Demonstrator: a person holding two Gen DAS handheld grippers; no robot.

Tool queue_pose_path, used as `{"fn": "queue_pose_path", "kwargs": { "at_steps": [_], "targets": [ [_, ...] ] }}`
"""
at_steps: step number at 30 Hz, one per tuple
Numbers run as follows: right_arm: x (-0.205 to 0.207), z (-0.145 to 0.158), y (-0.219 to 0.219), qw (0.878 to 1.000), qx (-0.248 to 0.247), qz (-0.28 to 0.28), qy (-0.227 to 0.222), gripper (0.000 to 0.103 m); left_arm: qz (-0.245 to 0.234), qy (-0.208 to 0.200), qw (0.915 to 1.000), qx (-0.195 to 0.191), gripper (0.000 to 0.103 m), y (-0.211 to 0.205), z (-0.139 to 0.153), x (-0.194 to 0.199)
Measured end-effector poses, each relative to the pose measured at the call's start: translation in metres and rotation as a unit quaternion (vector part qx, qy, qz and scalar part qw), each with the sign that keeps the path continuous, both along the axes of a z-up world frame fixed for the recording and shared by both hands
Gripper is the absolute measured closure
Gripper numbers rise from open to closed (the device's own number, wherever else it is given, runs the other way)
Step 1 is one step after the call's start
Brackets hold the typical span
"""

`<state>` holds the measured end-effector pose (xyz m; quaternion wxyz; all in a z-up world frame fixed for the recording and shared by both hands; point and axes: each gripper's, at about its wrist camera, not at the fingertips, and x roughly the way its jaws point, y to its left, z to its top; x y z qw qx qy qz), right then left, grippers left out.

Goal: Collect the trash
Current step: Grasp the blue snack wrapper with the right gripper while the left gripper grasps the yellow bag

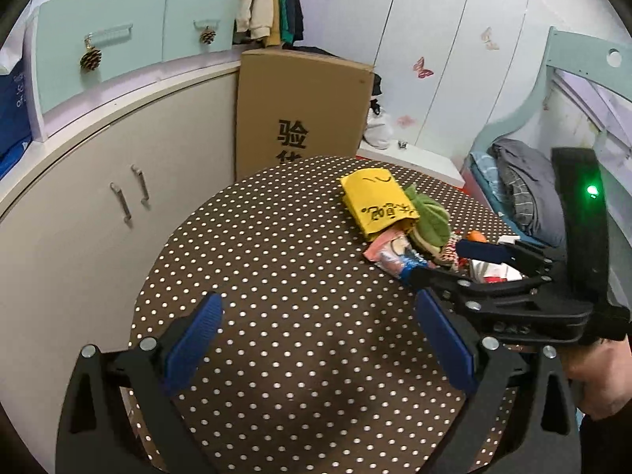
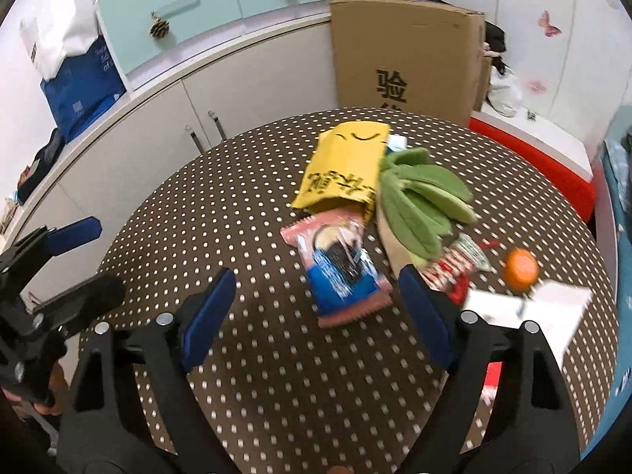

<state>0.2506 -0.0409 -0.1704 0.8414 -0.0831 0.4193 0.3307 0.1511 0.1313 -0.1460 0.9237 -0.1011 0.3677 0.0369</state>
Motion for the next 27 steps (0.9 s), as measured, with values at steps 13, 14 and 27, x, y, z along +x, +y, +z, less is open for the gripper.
{"fn": "queue_pose_path", "kwargs": {
  "at_steps": [13, 14, 27],
  "targets": [
    [0.008, -0.024, 0.008, 0.999, -0.031, 0.012, 0.000, 0.073, 0.003, 0.008, 1.0000, 0.002, 0.007, 0.002, -0.002, 0.014],
    [0.006, -0.024, 0.004, 0.999, -0.031, 0.011, 0.000, 0.074, 0.000, 0.009, 1.0000, 0.001, 0.007, 0.000, -0.002, 0.016],
    [-0.019, -0.013, -0.070, 0.998, 0.041, -0.039, 0.027, 0.075, -0.022, 0.012, 0.9996, -0.015, 0.007, -0.028, -0.006, 0.084]
  ]
}}
